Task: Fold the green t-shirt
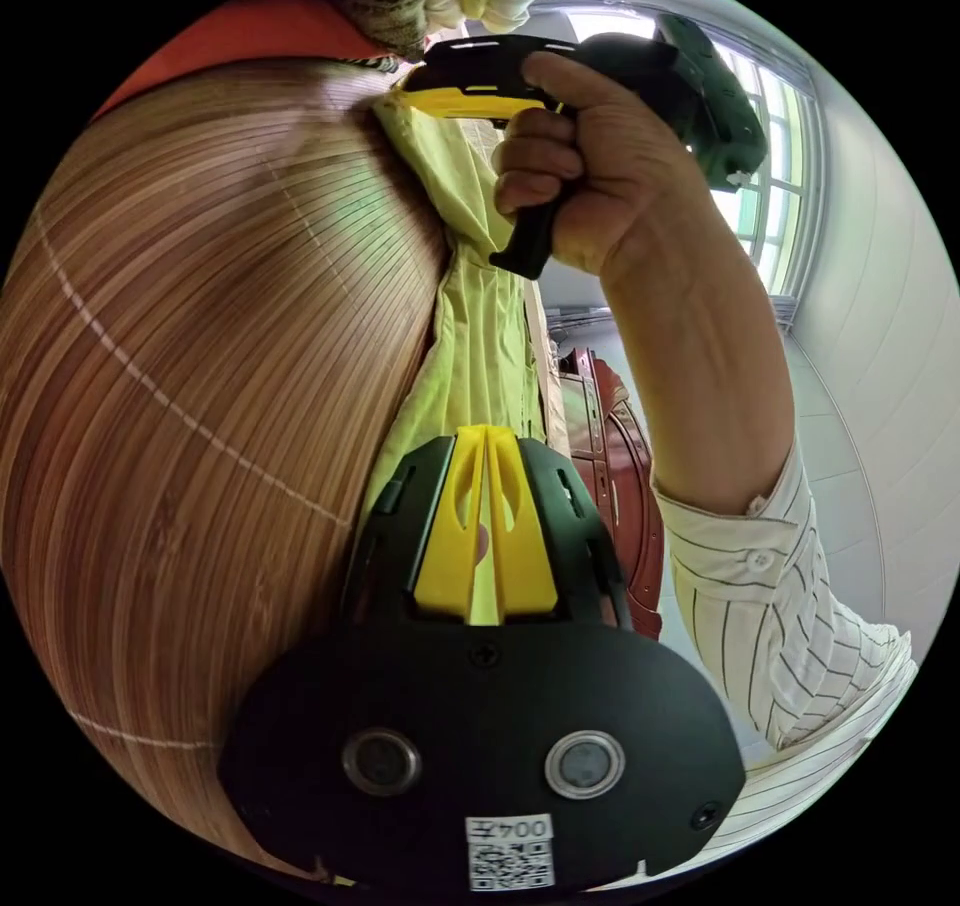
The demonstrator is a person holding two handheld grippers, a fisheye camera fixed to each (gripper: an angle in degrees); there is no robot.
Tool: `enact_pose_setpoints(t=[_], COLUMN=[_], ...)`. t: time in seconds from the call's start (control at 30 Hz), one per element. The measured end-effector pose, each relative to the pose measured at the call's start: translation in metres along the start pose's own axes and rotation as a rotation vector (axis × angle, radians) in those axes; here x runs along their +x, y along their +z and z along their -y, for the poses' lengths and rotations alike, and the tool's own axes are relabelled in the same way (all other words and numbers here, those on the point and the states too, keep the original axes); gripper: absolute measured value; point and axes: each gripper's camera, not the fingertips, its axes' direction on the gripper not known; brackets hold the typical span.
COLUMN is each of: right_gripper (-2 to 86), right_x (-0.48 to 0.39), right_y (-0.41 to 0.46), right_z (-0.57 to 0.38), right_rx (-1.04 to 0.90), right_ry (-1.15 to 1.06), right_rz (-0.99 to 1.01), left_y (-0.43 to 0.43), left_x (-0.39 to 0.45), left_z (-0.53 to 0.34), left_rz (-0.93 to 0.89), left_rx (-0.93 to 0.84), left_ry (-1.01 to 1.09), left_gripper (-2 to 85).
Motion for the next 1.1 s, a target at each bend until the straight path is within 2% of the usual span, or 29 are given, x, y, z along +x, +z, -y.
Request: enact_pose_setpoints(t=[0.13,0.33,0.53,0.6,0.7,0.83,0.93,1.03,1.1], right_gripper=[0.1,-0.2,0.4,1.0,2.8,6.8,7.4,7.0,6.4], right_x=[0.031,0.141,0.273,0.313,0.338,0.342,0.337,0.322,0.297], right_y=[-0.002,-0.039,-0.040,-0.014,0.038,0.078,0.067,0.040,0.028], right_z=[-0.005,-0.066,-0.208,-0.276,-0.346,-0.402,-0.420,-0.394,-0.349], right_rx=[-0.005,0.253,0.618,0.731,0.779,0.754,0.744,0.676,0.539], right_ry=[0.064,0.277,0.573,0.757,0.930,1.062,1.050,0.871,0.675], right_rz=[0.088,0.448,0.832,0.935,1.029,1.035,0.890,0.745,0.641], left_y=[0.004,0.012,0.020,0.023,0.028,0.035,0.040,0.045,0.046], left_x=[0.004,0.010,0.017,0.019,0.023,0.027,0.031,0.035,0.038], left_z=[0.001,0.001,-0.001,-0.002,-0.002,-0.004,-0.007,-0.010,-0.012], left_rz=[-0.001,0.013,0.022,0.032,0.042,0.054,0.066,0.082,0.087], left_rx=[0.001,0.004,0.006,0.008,0.009,0.009,0.012,0.014,0.022], left_ry=[0.000,0.006,0.016,0.022,0.029,0.036,0.043,0.051,0.043], left_gripper=[0.2,0.2,0.2,0.2,0.2,0.2,0.2,0.2,0.2])
